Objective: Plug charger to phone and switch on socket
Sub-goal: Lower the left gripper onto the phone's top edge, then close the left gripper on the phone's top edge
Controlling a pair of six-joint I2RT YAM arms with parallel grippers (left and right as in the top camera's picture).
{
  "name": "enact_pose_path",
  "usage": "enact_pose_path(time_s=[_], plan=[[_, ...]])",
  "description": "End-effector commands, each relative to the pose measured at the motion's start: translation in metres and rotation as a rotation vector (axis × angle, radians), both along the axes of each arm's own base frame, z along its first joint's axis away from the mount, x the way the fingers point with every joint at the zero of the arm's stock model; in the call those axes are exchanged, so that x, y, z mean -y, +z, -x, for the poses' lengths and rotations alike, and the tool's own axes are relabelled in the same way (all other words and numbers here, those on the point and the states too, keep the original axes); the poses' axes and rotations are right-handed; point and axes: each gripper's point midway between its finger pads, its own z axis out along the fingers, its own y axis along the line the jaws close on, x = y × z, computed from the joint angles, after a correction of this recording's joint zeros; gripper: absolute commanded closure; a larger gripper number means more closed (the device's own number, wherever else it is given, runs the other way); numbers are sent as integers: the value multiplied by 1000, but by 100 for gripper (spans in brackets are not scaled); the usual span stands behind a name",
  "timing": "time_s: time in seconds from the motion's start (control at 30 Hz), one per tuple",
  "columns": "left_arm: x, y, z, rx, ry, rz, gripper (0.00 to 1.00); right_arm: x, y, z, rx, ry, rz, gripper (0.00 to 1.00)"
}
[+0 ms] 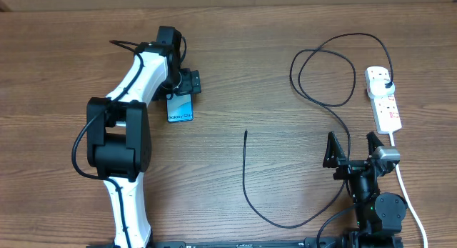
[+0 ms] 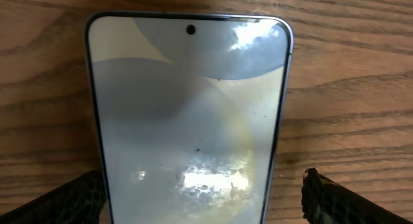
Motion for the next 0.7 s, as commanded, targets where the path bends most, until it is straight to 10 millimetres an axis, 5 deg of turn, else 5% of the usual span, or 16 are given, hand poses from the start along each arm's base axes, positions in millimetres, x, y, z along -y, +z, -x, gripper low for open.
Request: enact_pose_path(time_s=[0.0,0.67], plan=[[2,-10,4,-22,-12,-5,0,1,-2,0,2,-5,4,0],[-2,-29,10,-68,6,-27,0,1,-2,0,2,-5,4,0]])
